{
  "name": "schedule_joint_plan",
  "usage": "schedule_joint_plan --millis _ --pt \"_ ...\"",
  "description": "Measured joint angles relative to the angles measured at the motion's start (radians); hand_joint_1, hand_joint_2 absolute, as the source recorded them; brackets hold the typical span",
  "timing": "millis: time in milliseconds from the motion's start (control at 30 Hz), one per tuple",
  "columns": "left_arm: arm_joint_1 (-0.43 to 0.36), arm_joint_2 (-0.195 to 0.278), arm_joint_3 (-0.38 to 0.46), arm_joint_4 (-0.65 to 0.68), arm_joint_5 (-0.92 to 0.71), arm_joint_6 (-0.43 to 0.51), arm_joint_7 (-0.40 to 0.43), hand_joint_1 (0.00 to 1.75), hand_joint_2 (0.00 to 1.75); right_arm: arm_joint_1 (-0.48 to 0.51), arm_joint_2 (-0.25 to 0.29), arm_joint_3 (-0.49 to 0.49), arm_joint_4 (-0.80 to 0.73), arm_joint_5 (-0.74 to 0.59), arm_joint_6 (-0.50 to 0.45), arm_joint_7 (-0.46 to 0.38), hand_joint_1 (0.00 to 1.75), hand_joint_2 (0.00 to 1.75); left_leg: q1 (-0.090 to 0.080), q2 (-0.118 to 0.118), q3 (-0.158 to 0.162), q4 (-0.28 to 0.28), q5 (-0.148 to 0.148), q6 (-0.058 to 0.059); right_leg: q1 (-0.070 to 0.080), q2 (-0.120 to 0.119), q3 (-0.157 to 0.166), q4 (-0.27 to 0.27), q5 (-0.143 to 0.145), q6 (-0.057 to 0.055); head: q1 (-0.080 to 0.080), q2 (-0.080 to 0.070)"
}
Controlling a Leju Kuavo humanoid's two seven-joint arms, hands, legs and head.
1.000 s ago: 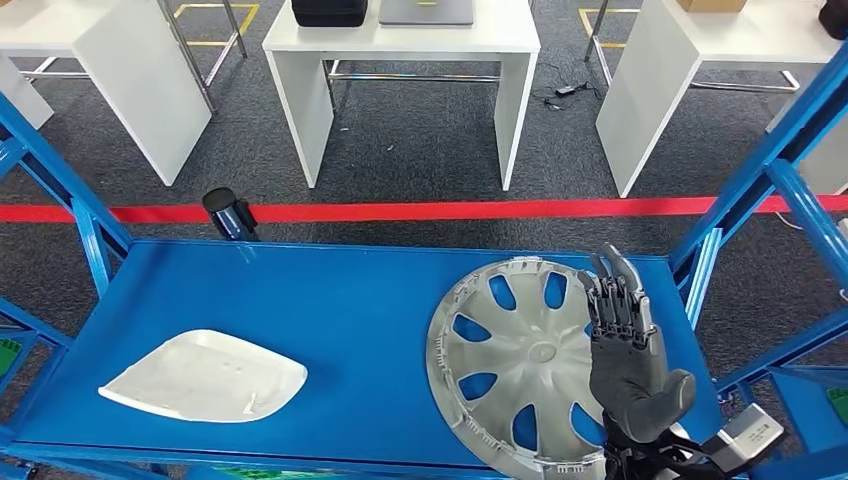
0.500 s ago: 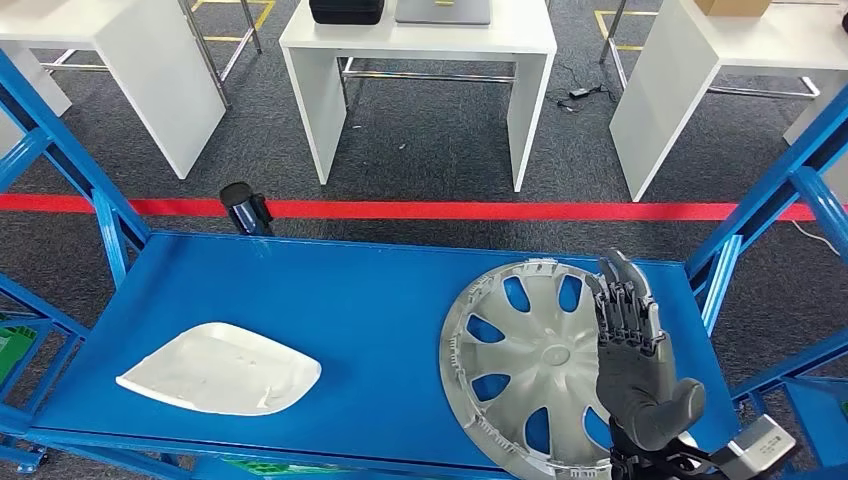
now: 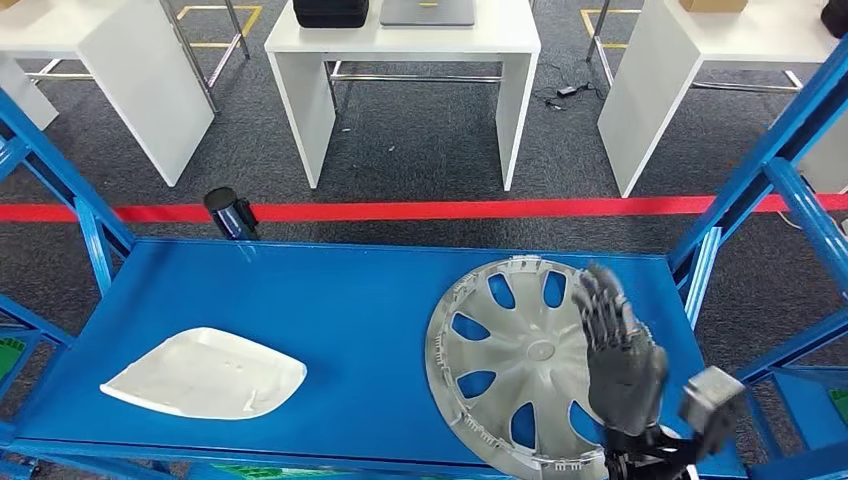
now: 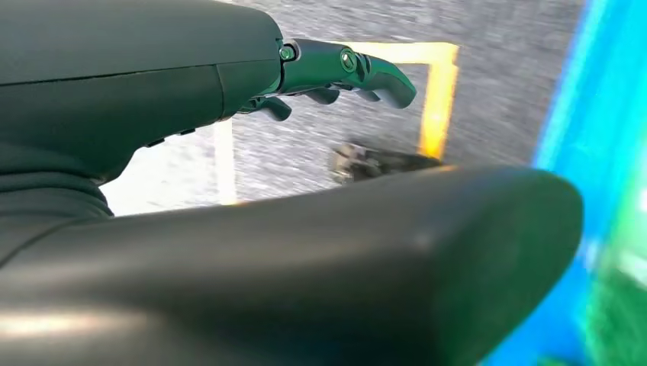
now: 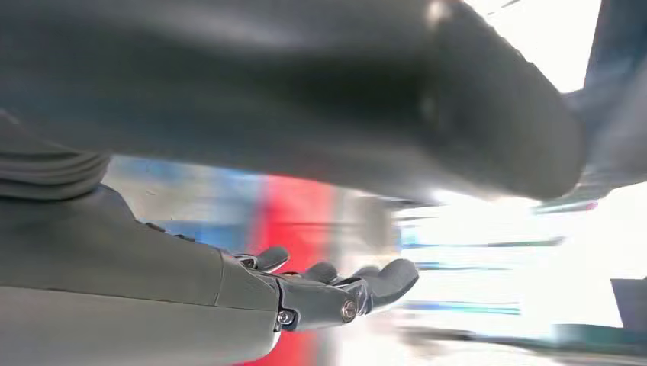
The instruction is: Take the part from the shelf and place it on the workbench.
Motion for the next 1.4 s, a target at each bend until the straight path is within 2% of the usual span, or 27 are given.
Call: schedule_joint_plan --millis 33,67,133,167,233,267,300,333,367,433,467,500,600,633,667,700,767,800,833,867,933,967,1000,1033,1167,1400 --pt "0.001 -0.007 0.000 0.000 0.001 0.000 -0.013 0.00 0.00 0.027 -0.016 -0.003 0.007 -0.014 -0.010 0.074 0.00 0.00 -0.003 -0.001 -0.001 -0.001 0.000 0.007 0.001 -0.001 -0.001 0.000 0.002 0.007 0.002 0.000" --pt "0.003 -0.015 0.000 0.001 0.002 0.001 -0.020 0.00 0.00 0.045 -0.030 -0.004 0.016 -0.021 -0.011 0.110 0.00 0.00 -0.003 -0.001 -0.004 -0.002 0.003 0.014 -0.001 0.000 -0.003 0.000 0.003 0.013 0.004 0.000" --pt "0.004 -0.024 0.000 0.001 0.004 0.001 -0.025 0.00 0.00 0.051 -0.048 -0.005 0.036 -0.026 -0.008 0.112 0.00 0.00 -0.002 0.005 -0.009 -0.006 0.010 0.028 -0.005 0.003 -0.015 0.021 -0.016 0.025 0.006 0.000" --pt "0.003 -0.027 0.000 0.001 0.004 0.001 -0.026 0.00 0.00 0.045 -0.054 -0.005 0.045 -0.026 -0.005 0.108 0.00 0.00 0.000 0.009 -0.012 -0.008 0.014 0.035 -0.007 0.005 -0.031 0.058 -0.044 0.031 0.009 0.000" --pt "0.000 -0.031 0.000 0.001 0.005 0.001 -0.027 0.00 0.00 0.035 -0.062 -0.005 0.067 -0.028 -0.002 0.109 0.00 0.00 0.000 0.012 -0.022 -0.008 0.020 0.042 -0.009 0.005 -0.080 0.182 -0.119 0.040 0.014 0.000" --pt "0.000 -0.033 0.000 0.001 0.006 0.001 -0.027 0.00 0.00 0.032 -0.066 -0.005 0.076 -0.029 -0.002 0.111 0.00 0.00 -0.001 0.013 -0.027 -0.008 0.022 0.044 -0.010 0.005 -0.102 0.242 -0.146 0.043 0.016 0.000" --pt "0.001 -0.033 0.000 0.001 0.006 0.001 -0.027 0.00 0.00 0.030 -0.068 -0.005 0.085 -0.030 -0.003 0.112 0.00 0.00 -0.001 0.013 -0.032 -0.006 0.025 0.044 -0.011 0.005 -0.111 0.274 -0.153 0.044 0.018 0.000" --pt "0.001 -0.034 0.000 0.002 0.006 0.001 -0.027 0.00 0.00 0.028 -0.071 -0.005 0.091 -0.030 -0.003 0.113 0.00 0.00 -0.001 0.013 -0.037 -0.005 0.028 0.043 -0.011 0.005 -0.101 0.267 -0.142 0.045 0.019 0.000" --pt "0.001 -0.035 0.000 0.002 0.006 0.001 -0.027 0.00 0.00 0.025 -0.073 -0.005 0.096 -0.030 -0.003 0.114 0.00 0.00 -0.001 0.012 -0.041 -0.003 0.030 0.042 -0.012 0.004 -0.070 0.221 -0.115 0.043 0.020 0.000" --pt "0.001 -0.037 0.000 0.001 0.006 0.001 -0.027 0.00 0.00 0.019 -0.076 -0.005 0.101 -0.030 -0.003 0.114 0.00 0.00 -0.001 0.011 -0.047 0.003 0.034 0.036 -0.012 0.004 0.016 0.080 -0.067 0.037 0.022 0.000" --pt "0.000 -0.038 0.000 0.001 0.006 0.000 -0.027 0.00 0.00 0.018 -0.077 -0.005 0.102 -0.030 -0.002 0.114 0.00 0.00 -0.002 0.010 -0.048 0.005 0.036 0.031 -0.009 0.005 0.044 0.031 -0.053 0.031 0.022 0.000" --pt "0.000 -0.039 0.000 0.001 0.006 -0.001 -0.027 0.00 0.00 0.017 -0.079 -0.005 0.102 -0.030 -0.002 0.114 0.00 0.00 -0.003 0.010 -0.050 0.007 0.038 0.025 -0.006 0.005 0.057 0.005 -0.052 0.024 0.024 0.000" --pt "0.000 -0.039 0.000 0.001 0.006 -0.005 -0.027 0.00 0.00 0.019 -0.083 -0.005 0.103 -0.031 -0.002 0.113 0.00 0.00 -0.004 0.010 -0.054 0.009 0.042 0.004 -0.005 0.006 0.049 -0.005 -0.048 0.002 0.024 0.000" --pt "0.000 -0.038 0.000 0.001 0.006 -0.006 -0.028 0.00 0.00 0.020 -0.084 -0.005 0.103 -0.033 -0.002 0.112 0.00 0.00 -0.003 0.009 -0.060 0.021 0.032 -0.002 -0.007 0.006 0.045 -0.006 -0.043 -0.006 0.022 0.000" --pt "0.001 -0.038 0.000 0.001 0.006 -0.006 -0.028 0.00 0.00 0.021 -0.084 -0.005 0.103 -0.034 -0.002 0.110 0.00 0.00 -0.002 0.009 -0.073 0.052 0.008 -0.006 -0.010 0.005 0.041 -0.008 -0.037 -0.012 0.019 0.000" --pt "0.001 -0.038 0.000 0.001 0.006 -0.007 -0.028 0.00 0.00 0.021 -0.084 -0.005 0.103 -0.035 -0.002 0.109 0.00 0.00 -0.001 0.009 -0.094 0.104 -0.028 -0.009 -0.010 0.004 0.037 -0.008 -0.033 -0.017 0.016 0.000" --pt "0.001 -0.038 0.000 0.002 0.006 -0.008 -0.028 0.00 0.00 0.022 -0.084 -0.005 0.103 -0.036 -0.002 0.108 0.00 0.00 -0.001 0.009 -0.143 0.236 -0.101 -0.014 -0.008 0.002 0.028 -0.008 -0.027 -0.023 0.010 0.000" --pt "0.001 -0.038 0.000 0.002 0.006 -0.008 -0.028 0.00 0.00 0.022 -0.084 -0.005 0.103 -0.036 -0.002 0.107 0.00 0.00 -0.001 0.009 -0.155 0.278 -0.115 -0.015 -0.006 0.002 0.024 -0.008 -0.025 -0.023 0.009 0.000" --pt "0.002 -0.038 0.000 0.002 0.006 -0.008 -0.028 0.00 0.00 0.022 -0.084 -0.005 0.103 -0.036 -0.002 0.107 0.00 0.00 -0.001 0.009 -0.150 0.284 -0.109 -0.014 -0.005 0.002 0.023 -0.008 -0.024 -0.023 0.008 0.000" --pt "0.002 -0.038 0.000 0.002 0.006 -0.008 -0.027 0.00 0.00 0.021 -0.084 -0.005 0.103 -0.036 -0.002 0.107 0.00 0.00 -0.001 0.009 -0.125 0.251 -0.086 -0.012 -0.004 0.002 0.023 -0.007 -0.023 -0.023 0.007 0.000" --pt "0.001 -0.036 0.000 0.001 0.006 -0.008 -0.026 0.00 0.00 0.020 -0.084 -0.005 0.103 -0.036 -0.002 0.108 0.00 0.00 -0.003 0.009 -0.041 0.109 -0.030 -0.002 -0.002 0.002 0.025 -0.007 -0.022 -0.020 0.006 0.000" --pt "0.000 -0.035 0.000 0.001 0.006 -0.008 -0.024 0.00 0.00 0.020 -0.084 -0.005 0.103 -0.036 -0.001 0.108 0.00 0.00 -0.005 0.009 -0.007 0.049 -0.012 0.003 -0.001 0.002 0.025 -0.007 -0.022 -0.017 0.006 0.000" --pt "0.000 -0.034 0.000 0.001 0.006 -0.008 -0.022 0.00 0.00 0.019 -0.084 -0.005 0.103 -0.036 -0.001 0.108 0.00 0.00 -0.008 0.009 0.014 0.008 -0.005 0.007 0.000 0.002 0.025 -0.006 -0.022 -0.013 0.005 0.000" --pt "0.000 -0.033 0.000 0.001 0.006 -0.008 -0.021 0.00 0.00 0.019 -0.084 -0.005 0.102 -0.036 -0.001 0.108 0.00 0.00 -0.009 0.009 0.020 -0.007 -0.006 0.011 0.001 0.002 0.024 -0.005 -0.021 -0.008 0.006 0.000" --pt "0.000 -0.034 0.000 0.001 0.006 -0.007 -0.010 0.00 0.00 0.019 -0.085 -0.004 0.102 -0.036 0.000 0.110 0.00 0.00 -0.009 0.009 0.014 -0.014 -0.001 0.012 0.004 0.003 0.022 -0.007 -0.017 -0.015 0.009 0.000" --pt "-0.001 -0.033 0.001 0.001 0.006 0.005 0.014 0.00 0.00 0.019 -0.086 -0.004 0.102 -0.035 -0.001 0.120 0.00 0.00 -0.013 0.009 0.010 -0.009 -0.001 0.023 0.002 0.003 0.022 -0.013 -0.010 0.004 0.010 0.000"
